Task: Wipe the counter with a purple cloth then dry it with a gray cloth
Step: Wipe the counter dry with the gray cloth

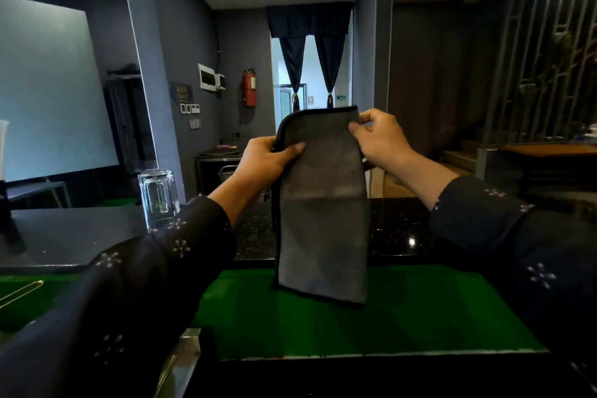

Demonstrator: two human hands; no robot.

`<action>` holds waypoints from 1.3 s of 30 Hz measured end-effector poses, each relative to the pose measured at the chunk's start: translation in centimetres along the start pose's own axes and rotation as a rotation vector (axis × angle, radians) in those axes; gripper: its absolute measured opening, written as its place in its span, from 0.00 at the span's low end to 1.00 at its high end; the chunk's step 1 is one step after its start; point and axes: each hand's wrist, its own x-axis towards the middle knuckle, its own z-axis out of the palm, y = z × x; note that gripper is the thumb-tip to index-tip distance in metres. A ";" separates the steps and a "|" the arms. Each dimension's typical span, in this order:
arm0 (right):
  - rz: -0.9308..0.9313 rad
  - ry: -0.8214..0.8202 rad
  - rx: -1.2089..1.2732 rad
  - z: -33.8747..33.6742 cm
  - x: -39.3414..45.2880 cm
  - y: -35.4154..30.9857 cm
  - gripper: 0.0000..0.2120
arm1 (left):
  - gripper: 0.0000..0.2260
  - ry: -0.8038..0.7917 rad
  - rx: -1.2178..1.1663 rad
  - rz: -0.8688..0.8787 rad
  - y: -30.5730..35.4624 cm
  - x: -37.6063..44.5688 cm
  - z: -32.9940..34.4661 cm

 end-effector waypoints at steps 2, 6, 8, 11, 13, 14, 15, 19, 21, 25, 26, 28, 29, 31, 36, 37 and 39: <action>0.053 -0.024 -0.032 0.2 -0.1 1.3 0.05 | 0.11 -0.005 0.025 -0.022 -1.2 0.1 0.6; 0.114 -0.044 -0.059 0.7 0.5 4.5 0.05 | 0.10 -0.039 0.061 -0.074 -4.0 1.3 1.3; 0.119 -0.027 -0.103 1.1 1.3 6.2 0.06 | 0.08 -0.044 0.079 -0.091 -5.3 2.4 1.5; 0.155 -0.015 -0.162 1.9 3.1 8.6 0.06 | 0.09 -0.043 0.143 -0.115 -6.9 4.5 1.9; 0.220 -0.012 -0.142 2.6 4.3 10.2 0.04 | 0.11 -0.035 0.195 -0.124 -8.1 6.1 2.4; 0.249 -0.016 -0.132 3.0 4.9 11.0 0.03 | 0.12 -0.027 0.219 -0.131 -8.7 7.0 2.6; 0.267 -0.021 -0.131 3.4 5.6 11.6 0.03 | 0.12 -0.015 0.242 -0.143 -9.4 7.8 2.9; 0.315 -0.018 -0.185 5.3 8.3 14.1 0.04 | 0.14 0.034 0.346 -0.213 -12.5 11.1 3.9; 0.339 -0.037 -0.227 6.3 9.3 15.6 0.03 | 0.14 0.049 0.403 -0.244 -14.2 12.0 4.2; 0.384 -0.098 -0.373 8.3 10.0 18.6 0.03 | 0.10 -0.029 0.532 -0.287 -17.1 12.3 5.0; 0.405 -0.126 -0.401 8.6 10.0 19.2 0.03 | 0.12 -0.064 0.550 -0.302 -17.6 12.3 5.1; 0.471 -0.178 -0.449 9.1 10.1 20.2 0.06 | 0.16 -0.100 0.571 -0.319 -18.2 12.4 4.9; 0.489 -0.190 -0.467 9.2 10.1 20.5 0.06 | 0.20 -0.105 0.570 -0.324 -18.3 12.4 4.7; 0.438 -0.181 -0.521 9.3 9.8 20.2 0.04 | 0.25 -0.120 0.560 -0.325 -18.2 12.0 3.9; 0.062 -0.471 -0.658 12.0 4.4 15.2 0.29 | 0.20 -0.263 0.838 -0.247 -17.8 9.3 0.5; 0.083 -0.594 -0.748 13.0 3.2 14.6 0.32 | 0.20 -0.285 0.875 -0.247 -17.7 8.6 -0.1; 0.146 -0.714 -0.861 14.7 1.7 14.7 0.34 | 0.21 -0.325 0.931 -0.264 -17.7 7.4 -0.6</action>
